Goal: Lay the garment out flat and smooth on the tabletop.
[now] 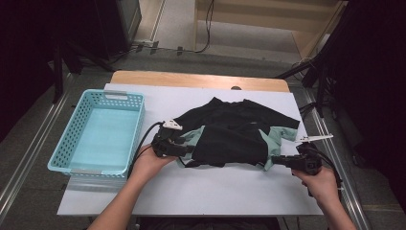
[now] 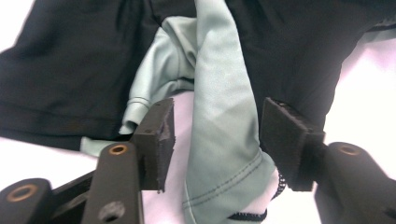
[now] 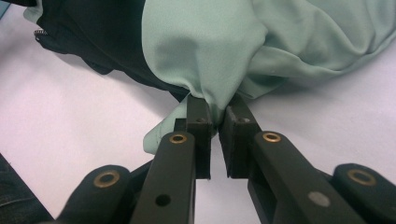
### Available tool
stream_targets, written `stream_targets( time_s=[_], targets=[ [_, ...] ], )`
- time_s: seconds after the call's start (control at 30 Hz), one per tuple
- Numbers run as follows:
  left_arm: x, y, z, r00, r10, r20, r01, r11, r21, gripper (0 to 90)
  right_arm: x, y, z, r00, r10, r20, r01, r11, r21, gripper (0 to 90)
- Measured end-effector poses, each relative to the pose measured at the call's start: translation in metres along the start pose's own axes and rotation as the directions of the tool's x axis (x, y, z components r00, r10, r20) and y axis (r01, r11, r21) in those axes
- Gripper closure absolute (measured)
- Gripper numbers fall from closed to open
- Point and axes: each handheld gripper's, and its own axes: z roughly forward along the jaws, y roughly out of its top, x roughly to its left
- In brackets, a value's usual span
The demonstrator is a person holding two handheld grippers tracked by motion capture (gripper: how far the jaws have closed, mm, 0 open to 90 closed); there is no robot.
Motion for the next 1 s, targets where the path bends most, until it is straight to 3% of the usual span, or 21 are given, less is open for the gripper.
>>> stream_targets(
  time_s=[0.13, 0.17, 0.23, 0.3, 0.5, 0.73, 0.9, 1.0],
  targets=[
    [-0.002, 0.0, 0.008, 0.9994, -0.017, 0.03, 0.015, 0.9982, 0.057, 61.4, -0.001, -0.001, -0.001, 1.0, 0.008, 0.005, -0.008, 1.0, 0.009, 80.8],
    [-0.004, 0.001, 0.009, 0.9994, -0.001, 0.035, -0.002, 0.9979, 0.065, 66.6, -0.002, -0.002, -0.002, 1.0, 0.007, 0.003, -0.007, 1.0, 0.011, 80.8],
    [-0.006, 0.003, 0.008, 0.999, 0.017, 0.04, -0.019, 0.9977, 0.065, 79.5, -0.003, -0.002, -0.003, 0.9999, 0.011, 0.003, -0.011, 1.0, 0.012, 80.9],
    [-0.006, 0.006, 0.004, 0.9977, 0.0, 0.068, -0.004, 0.9982, 0.06, 87.7, -0.003, -0.003, -0.004, 0.9999, 0.011, 0.006, -0.011, 1.0, 0.013, 80.8],
    [-0.01, 0.015, -0.024, 0.9914, -0.03, 0.128, 0.032, 0.9993, -0.017, 88.9, 0.0, -0.005, -0.015, 1.0, -0.005, 0.003, 0.005, 1.0, -0.008, 80.8],
    [-0.025, 0.016, -0.049, 0.9873, -0.022, 0.157, 0.032, 0.9979, -0.057, 89.0, 0.007, -0.01, -0.03, 0.9994, -0.023, -0.025, 0.023, 0.999, -0.025, 80.9],
    [-0.036, 0.016, -0.072, 0.983, -0.002, 0.184, 0.024, 0.9932, -0.114, 89.0, 0.017, -0.011, -0.045, 0.997, -0.056, -0.054, 0.054, 0.998, -0.044, 80.9],
    [-0.038, 0.017, -0.077, 0.9875, 0.011, 0.158, 0.01, 0.9918, -0.127, 88.8, 0.023, -0.011, -0.055, 0.9938, -0.074, -0.083, 0.069, 0.996, -0.065, 80.9]
  ],
)
